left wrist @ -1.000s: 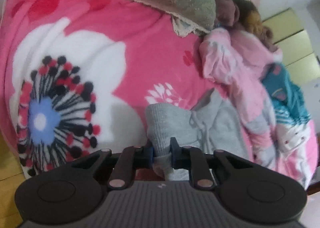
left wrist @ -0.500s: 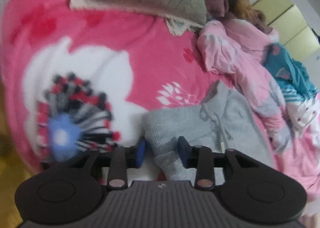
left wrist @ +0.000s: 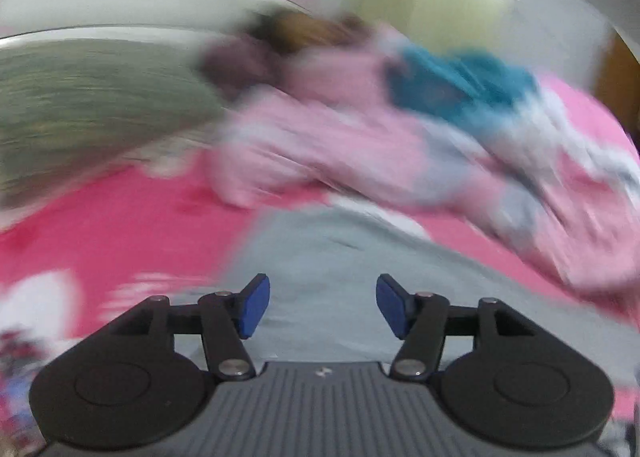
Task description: Fold clothes
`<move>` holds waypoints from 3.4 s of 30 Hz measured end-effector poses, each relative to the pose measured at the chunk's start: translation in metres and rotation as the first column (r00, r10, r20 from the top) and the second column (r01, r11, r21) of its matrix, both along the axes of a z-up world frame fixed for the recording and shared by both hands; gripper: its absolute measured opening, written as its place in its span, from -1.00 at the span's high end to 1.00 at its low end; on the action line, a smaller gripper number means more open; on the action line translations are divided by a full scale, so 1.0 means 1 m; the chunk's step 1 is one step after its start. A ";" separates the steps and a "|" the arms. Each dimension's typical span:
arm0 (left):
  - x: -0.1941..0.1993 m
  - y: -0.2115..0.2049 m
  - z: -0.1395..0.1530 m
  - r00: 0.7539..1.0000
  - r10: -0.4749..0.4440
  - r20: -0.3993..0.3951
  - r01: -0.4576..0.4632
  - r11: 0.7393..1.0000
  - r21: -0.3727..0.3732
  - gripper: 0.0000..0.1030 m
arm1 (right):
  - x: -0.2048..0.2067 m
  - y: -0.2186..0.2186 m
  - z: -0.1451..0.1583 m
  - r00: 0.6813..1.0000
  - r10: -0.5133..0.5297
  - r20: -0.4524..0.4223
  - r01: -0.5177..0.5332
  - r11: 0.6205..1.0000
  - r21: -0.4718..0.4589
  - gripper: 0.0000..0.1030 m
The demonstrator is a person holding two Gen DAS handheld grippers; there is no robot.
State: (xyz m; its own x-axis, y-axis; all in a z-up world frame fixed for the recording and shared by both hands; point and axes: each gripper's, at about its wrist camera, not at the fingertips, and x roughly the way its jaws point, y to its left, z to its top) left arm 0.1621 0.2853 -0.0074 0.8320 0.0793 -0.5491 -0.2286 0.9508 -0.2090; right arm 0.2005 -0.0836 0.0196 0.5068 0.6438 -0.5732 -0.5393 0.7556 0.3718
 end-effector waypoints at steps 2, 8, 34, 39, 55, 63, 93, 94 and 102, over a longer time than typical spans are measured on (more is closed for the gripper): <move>0.039 -0.030 -0.016 0.996 -0.074 -0.041 0.076 0.996 0.055 -0.15 | 0.044 0.033 -0.011 1.000 0.017 0.016 -0.016 0.998 -0.067 -0.22; 0.091 -0.095 -0.082 0.963 -0.198 -0.180 0.238 0.943 0.235 -0.06 | 0.144 0.103 -0.070 0.995 0.040 0.087 -0.013 0.958 -0.287 0.00; 0.075 -0.070 -0.100 0.968 -0.234 -0.092 0.241 0.968 0.071 -0.23 | 0.273 0.281 -0.122 0.939 0.339 -0.053 -0.342 0.919 -0.196 -0.03; 0.075 -0.072 -0.100 0.967 -0.236 -0.091 0.244 0.966 0.087 -0.24 | 0.321 0.279 -0.125 0.969 0.183 -0.167 -0.177 0.983 0.046 -0.04; 0.071 -0.057 -0.091 0.972 -0.227 -0.059 0.227 0.974 -0.011 -0.27 | 0.125 -0.031 0.029 0.965 -0.033 -0.260 0.139 0.905 0.402 -0.23; -0.001 -0.030 -0.010 0.993 -0.106 -0.057 0.102 0.993 -0.062 -0.28 | -0.085 -0.186 0.047 0.955 -0.226 -0.190 0.287 0.865 0.413 -0.33; -0.121 -0.192 -0.046 0.911 -0.394 -0.123 0.406 0.910 0.085 -0.53 | -0.253 -0.181 -0.067 0.877 -0.471 0.090 0.473 0.881 0.003 -0.47; -0.118 -0.204 -0.049 0.901 -0.414 -0.131 0.428 0.898 0.100 -0.53 | -0.249 -0.186 -0.069 0.864 -0.497 0.079 0.497 0.868 0.015 -0.47; -0.102 -0.226 -0.079 0.871 -0.445 -0.208 0.461 0.887 0.029 -0.55 | -0.208 -0.237 -0.087 0.802 -0.588 -0.105 0.597 0.788 0.149 -0.51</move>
